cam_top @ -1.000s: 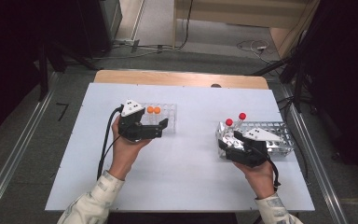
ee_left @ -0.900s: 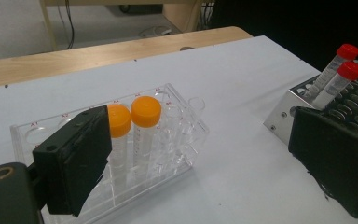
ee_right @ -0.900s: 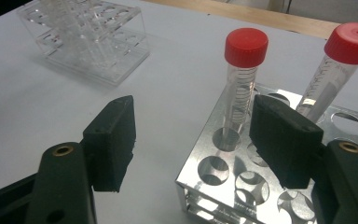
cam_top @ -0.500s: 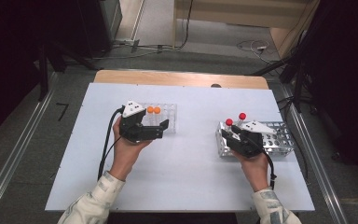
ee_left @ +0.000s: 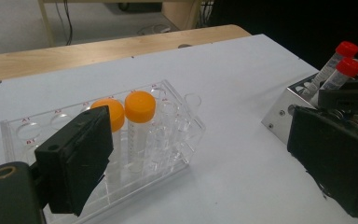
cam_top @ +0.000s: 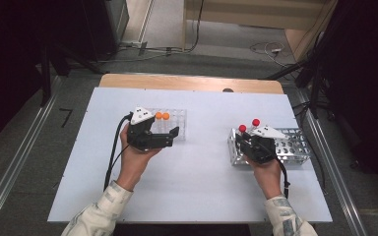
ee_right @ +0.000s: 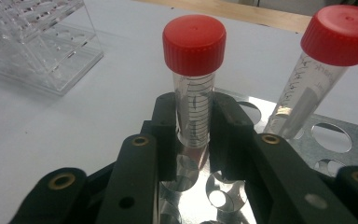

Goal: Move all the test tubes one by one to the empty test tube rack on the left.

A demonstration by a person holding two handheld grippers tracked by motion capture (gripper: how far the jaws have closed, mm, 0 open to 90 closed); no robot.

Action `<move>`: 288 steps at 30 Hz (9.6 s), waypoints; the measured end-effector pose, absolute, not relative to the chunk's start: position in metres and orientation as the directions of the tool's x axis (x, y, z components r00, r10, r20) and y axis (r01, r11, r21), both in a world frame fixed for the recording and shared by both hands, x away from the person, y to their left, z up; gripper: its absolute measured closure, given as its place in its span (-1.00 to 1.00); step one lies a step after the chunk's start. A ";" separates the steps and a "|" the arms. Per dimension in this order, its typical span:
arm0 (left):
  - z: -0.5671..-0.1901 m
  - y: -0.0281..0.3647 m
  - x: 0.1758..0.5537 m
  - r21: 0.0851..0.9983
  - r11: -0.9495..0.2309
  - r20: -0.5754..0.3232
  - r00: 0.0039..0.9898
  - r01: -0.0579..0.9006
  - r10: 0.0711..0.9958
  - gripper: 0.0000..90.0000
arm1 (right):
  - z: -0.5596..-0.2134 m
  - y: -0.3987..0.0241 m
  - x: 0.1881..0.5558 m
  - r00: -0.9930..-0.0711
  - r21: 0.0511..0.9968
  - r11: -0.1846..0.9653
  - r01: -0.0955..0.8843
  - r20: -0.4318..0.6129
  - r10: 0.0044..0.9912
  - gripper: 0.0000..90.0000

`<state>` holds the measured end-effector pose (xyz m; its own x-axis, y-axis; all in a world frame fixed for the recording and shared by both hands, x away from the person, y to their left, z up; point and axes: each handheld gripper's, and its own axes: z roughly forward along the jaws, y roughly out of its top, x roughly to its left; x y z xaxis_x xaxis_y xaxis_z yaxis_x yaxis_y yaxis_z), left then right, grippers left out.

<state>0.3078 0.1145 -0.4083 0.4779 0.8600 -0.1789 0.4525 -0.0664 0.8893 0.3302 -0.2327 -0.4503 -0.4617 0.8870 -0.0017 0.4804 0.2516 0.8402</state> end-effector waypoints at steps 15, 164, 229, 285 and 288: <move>-0.409 0.114 0.309 0.885 -0.070 -0.179 0.476 0.460 0.861 -0.84 | -0.423 -0.236 0.321 -0.469 0.876 0.242 0.418 -0.020 0.883 0.58; -0.376 0.157 0.349 0.918 -0.037 -0.109 0.340 0.395 0.934 0.55 | -0.433 -0.183 0.288 -0.718 0.808 0.374 0.456 0.086 0.690 -0.17; -0.390 0.150 0.315 0.901 -0.045 -0.149 0.406 0.431 0.902 -0.57 | -0.423 -0.258 0.303 -0.506 0.845 0.251 0.472 0.027 0.862 -0.24; -0.396 0.141 0.314 0.892 -0.065 -0.152 0.431 0.448 0.890 -0.58 | -0.380 -0.227 0.312 -0.530 0.887 0.260 0.382 -0.020 0.848 0.58; -0.396 0.140 0.313 0.892 -0.069 -0.150 0.436 0.447 0.887 -0.58 | -0.382 -0.216 0.311 -0.553 0.881 0.278 0.383 -0.022 0.833 0.58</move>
<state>0.3133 0.1395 -0.3958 0.4358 0.8875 -0.1499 0.4467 -0.0686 0.8920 0.3105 -0.2159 -0.3823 -0.5534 0.8326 -0.0221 0.3831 0.2780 0.8809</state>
